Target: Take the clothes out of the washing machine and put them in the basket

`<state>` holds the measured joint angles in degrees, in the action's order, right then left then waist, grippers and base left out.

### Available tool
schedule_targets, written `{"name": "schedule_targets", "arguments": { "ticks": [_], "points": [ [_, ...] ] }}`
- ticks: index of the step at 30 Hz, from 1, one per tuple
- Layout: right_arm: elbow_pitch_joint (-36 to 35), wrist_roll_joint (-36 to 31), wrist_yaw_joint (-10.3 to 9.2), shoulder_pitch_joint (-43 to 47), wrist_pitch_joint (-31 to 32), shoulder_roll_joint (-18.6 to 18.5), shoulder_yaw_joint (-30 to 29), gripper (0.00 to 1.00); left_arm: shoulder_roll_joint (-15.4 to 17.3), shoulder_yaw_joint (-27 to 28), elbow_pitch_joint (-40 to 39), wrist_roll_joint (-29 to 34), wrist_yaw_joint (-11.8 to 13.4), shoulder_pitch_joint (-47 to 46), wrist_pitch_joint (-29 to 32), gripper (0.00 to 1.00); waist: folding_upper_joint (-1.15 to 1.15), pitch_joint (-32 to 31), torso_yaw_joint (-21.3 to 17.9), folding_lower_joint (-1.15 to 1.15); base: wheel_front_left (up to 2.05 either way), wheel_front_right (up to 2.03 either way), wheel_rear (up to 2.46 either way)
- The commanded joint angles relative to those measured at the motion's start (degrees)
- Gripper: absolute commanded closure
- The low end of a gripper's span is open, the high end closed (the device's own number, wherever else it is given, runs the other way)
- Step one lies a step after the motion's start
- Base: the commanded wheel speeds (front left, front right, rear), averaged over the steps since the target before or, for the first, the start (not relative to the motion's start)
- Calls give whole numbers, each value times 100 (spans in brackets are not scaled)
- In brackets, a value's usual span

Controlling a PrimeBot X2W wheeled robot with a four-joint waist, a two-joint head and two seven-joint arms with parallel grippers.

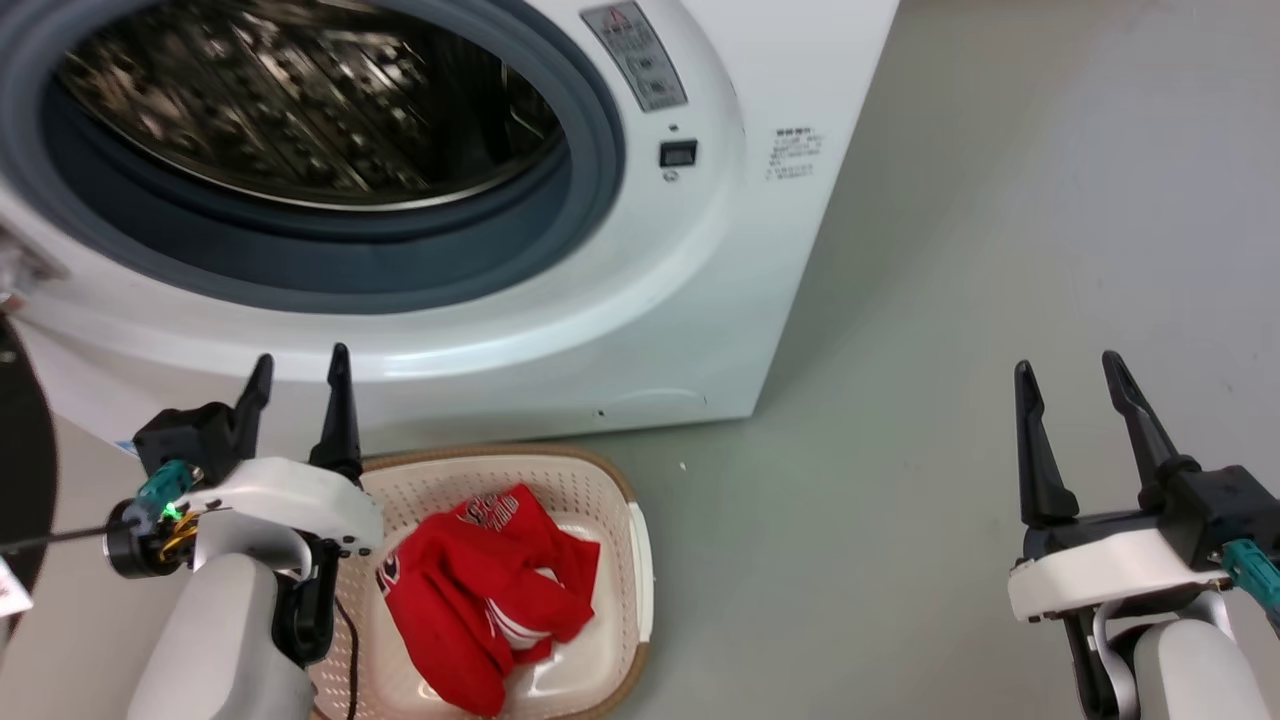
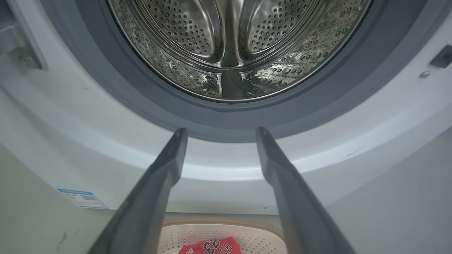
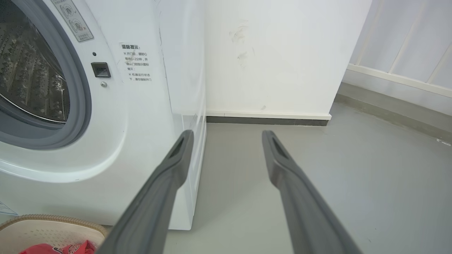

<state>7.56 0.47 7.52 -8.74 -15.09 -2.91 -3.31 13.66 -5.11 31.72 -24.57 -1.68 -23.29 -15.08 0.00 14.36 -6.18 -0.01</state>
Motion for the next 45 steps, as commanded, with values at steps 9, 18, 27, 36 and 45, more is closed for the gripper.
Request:
{"name": "schedule_targets", "arguments": {
  "ticks": [9, 18, 27, 36, 45],
  "points": [
    [33, 89, -6, 391, -11, 5, -29, 0, -358, 506, -1778, 813, 171, 1268, -14, 0, 0, -859, 258, 1, 0, 0, 0],
    [-20, 160, -6, 728, -11, 7, 85, 0, -740, 887, -2811, 1192, 87, 2330, -14, 0, 0, -1229, 211, 1, 0, 0, 0],
    [-172, 195, -6, 980, -11, 6, 166, 0, -945, 869, -3060, 1697, 3, 2858, -14, 0, 0, -1396, 137, 1, 0, 0, 0],
    [-157, 242, -6, 1045, -11, 6, 165, 0, -1003, 856, -3096, 1942, -25, 2964, -14, 0, 0, -1419, 102, 1, 0, 0, 0],
    [-136, 209, -6, 995, -11, 6, 141, 0, -1048, 868, -3155, 2034, -47, 2960, -14, 0, 0, -1391, 100, 1, 0, 0, 0]
  ]
}}
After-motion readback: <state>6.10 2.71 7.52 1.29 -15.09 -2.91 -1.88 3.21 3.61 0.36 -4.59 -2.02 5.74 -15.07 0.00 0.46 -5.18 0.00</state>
